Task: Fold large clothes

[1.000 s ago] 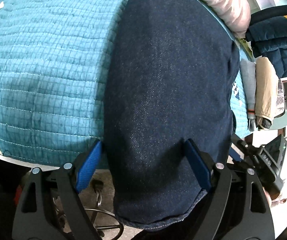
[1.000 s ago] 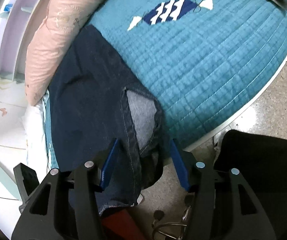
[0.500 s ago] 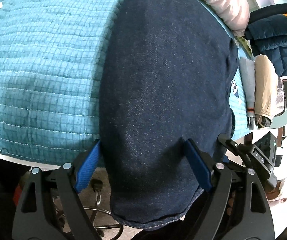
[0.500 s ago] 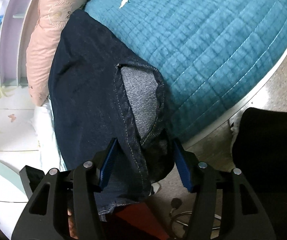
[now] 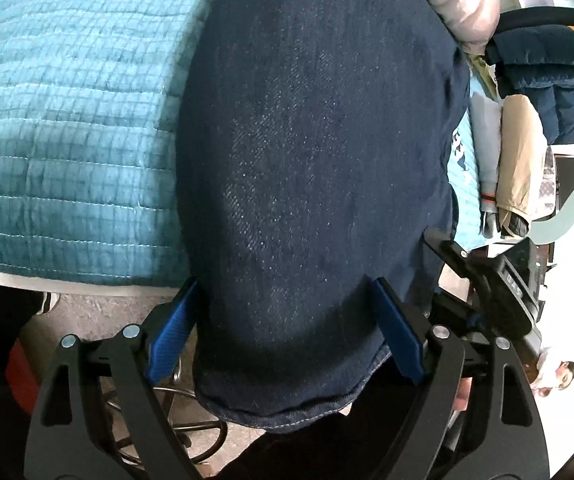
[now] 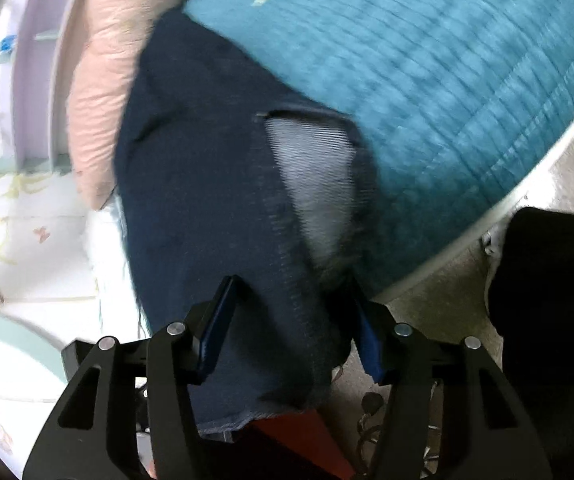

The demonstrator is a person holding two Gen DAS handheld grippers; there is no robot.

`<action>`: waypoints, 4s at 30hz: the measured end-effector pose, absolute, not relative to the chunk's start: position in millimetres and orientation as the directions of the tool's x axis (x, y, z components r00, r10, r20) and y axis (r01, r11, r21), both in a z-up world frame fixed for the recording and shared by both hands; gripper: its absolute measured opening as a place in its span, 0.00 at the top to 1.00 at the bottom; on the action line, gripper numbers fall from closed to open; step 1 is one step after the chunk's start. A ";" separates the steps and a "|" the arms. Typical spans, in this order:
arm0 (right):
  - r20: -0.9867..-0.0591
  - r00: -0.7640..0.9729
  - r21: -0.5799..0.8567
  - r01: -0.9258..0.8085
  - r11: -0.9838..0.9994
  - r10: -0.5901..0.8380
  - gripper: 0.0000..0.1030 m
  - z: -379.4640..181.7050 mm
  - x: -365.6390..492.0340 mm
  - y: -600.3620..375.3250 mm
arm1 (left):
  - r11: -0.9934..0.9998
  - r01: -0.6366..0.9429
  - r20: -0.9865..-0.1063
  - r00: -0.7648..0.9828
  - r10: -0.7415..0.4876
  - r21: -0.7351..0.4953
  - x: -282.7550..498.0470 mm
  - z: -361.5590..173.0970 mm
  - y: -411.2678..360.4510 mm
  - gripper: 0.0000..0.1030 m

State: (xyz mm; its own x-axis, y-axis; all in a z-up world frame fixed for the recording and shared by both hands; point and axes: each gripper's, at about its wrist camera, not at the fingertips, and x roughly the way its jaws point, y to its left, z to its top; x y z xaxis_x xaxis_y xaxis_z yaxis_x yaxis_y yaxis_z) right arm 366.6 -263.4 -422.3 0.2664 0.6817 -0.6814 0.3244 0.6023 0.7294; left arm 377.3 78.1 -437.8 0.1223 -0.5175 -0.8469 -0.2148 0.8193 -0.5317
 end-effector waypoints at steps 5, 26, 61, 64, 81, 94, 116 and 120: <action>-0.686 0.285 0.728 0.286 0.623 0.670 0.58 -414.9 371.8 -255.1 | 0.830 -0.196 -0.853 0.134 -0.504 -0.522 376.5 -434.9 75.4 0.19; -0.622 0.380 0.779 0.215 0.589 0.684 0.85 -394.0 381.5 -247.1 | 0.837 -0.170 -0.849 0.208 -0.485 -0.520 427.5 -397.4 127.6 0.14; -0.673 0.301 0.740 0.273 0.615 0.676 0.80 -412.6 406.2 -239.6 | 0.933 0.205 -0.942 0.101 -0.320 -0.295 616.4 -424.9 97.0 0.05; -0.680 0.308 0.733 0.264 0.627 0.666 0.80 -409.3 406.5 -236.3 | 0.937 0.234 -0.934 0.186 -0.305 -0.259 604.9 -410.9 93.4 0.19; -0.717 0.396 0.652 0.089 0.753 0.574 0.85 -352.0 406.1 -213.9 | 0.922 0.233 -0.862 0.341 -0.374 -0.308 564.7 -339.1 98.2 0.40; -0.604 0.516 0.731 0.056 0.680 0.607 0.85 -277.4 398.0 -277.3 | 0.862 0.341 -0.752 0.432 -0.498 -0.375 551.8 -238.5 54.4 0.40; -0.555 0.736 0.703 0.164 0.692 0.388 0.85 -221.5 411.4 -504.6 | 0.612 0.643 -0.664 0.209 -0.718 -0.460 671.2 -151.6 -287.4 0.40; -0.564 0.739 0.700 0.190 0.688 0.370 0.85 -236.0 431.4 -546.2 | 0.607 0.652 -0.675 0.191 -0.712 -0.455 696.3 -163.0 -333.0 0.40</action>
